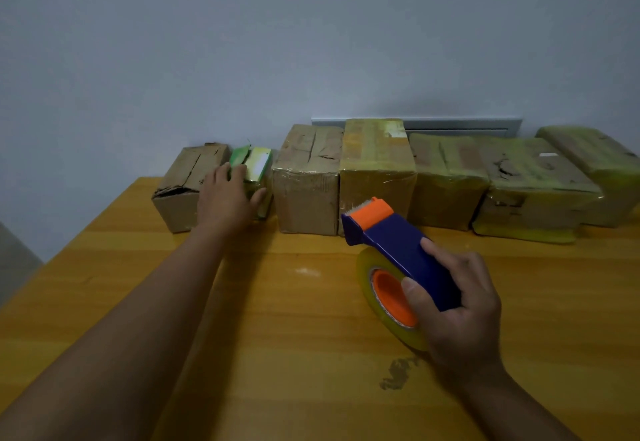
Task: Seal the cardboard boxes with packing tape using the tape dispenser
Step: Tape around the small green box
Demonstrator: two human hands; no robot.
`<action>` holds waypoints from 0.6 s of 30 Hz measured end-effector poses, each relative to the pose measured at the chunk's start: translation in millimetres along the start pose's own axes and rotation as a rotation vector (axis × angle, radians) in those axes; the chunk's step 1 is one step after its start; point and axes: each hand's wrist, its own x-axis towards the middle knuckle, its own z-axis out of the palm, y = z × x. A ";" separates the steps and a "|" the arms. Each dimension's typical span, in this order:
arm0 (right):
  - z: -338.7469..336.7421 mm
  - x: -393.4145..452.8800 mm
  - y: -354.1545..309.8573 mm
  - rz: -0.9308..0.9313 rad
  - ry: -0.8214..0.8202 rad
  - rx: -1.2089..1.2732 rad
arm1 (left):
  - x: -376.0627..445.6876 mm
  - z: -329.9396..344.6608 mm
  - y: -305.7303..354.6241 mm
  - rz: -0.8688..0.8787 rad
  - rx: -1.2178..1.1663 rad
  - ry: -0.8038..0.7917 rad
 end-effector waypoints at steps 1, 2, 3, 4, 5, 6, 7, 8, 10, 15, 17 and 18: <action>0.3 0.1 0.0 -0.001 -0.003 -0.006 | 1.8 1.8 1.3 0.022 0.020 0.014; 0.6 0.2 -0.2 -0.001 -0.005 -0.010 | 2.5 2.3 3.6 0.040 0.039 0.035; 0.9 0.4 -0.4 0.000 -0.006 -0.011 | 2.3 2.3 6.1 0.052 0.063 0.052; 0.9 0.6 -0.6 0.000 -0.007 -0.012 | 1.4 1.7 8.6 0.057 0.093 0.061; 0.9 1.0 -0.5 0.001 -0.008 -0.013 | -0.2 0.8 11.0 0.061 0.130 0.065; 0.6 1.2 -0.3 0.002 -0.012 -0.013 | -3.1 -0.7 13.5 0.066 0.170 0.067; 0.5 1.3 -0.2 0.002 -0.016 -0.013 | -7.1 -2.4 15.3 0.068 0.203 0.066; 0.4 1.3 -0.1 0.000 -0.019 -0.015 | -12.5 -4.7 17.2 0.067 0.222 0.066; 0.1 1.6 -1.1 -0.002 -0.021 -0.019 | -27.5 -11.1 20.1 0.052 0.214 0.067; -1.2 3.4 -4.4 -0.003 -0.020 -0.012 | -72.1 -33.4 21.5 0.038 0.236 0.066; -2.1 3.8 -5.4 -0.002 -0.012 -0.005 | -86.2 -47.6 20.5 0.021 0.259 0.050; -2.3 3.8 -6.0 -0.001 -0.010 -0.001 | -94.0 -55.6 20.9 0.008 0.281 0.031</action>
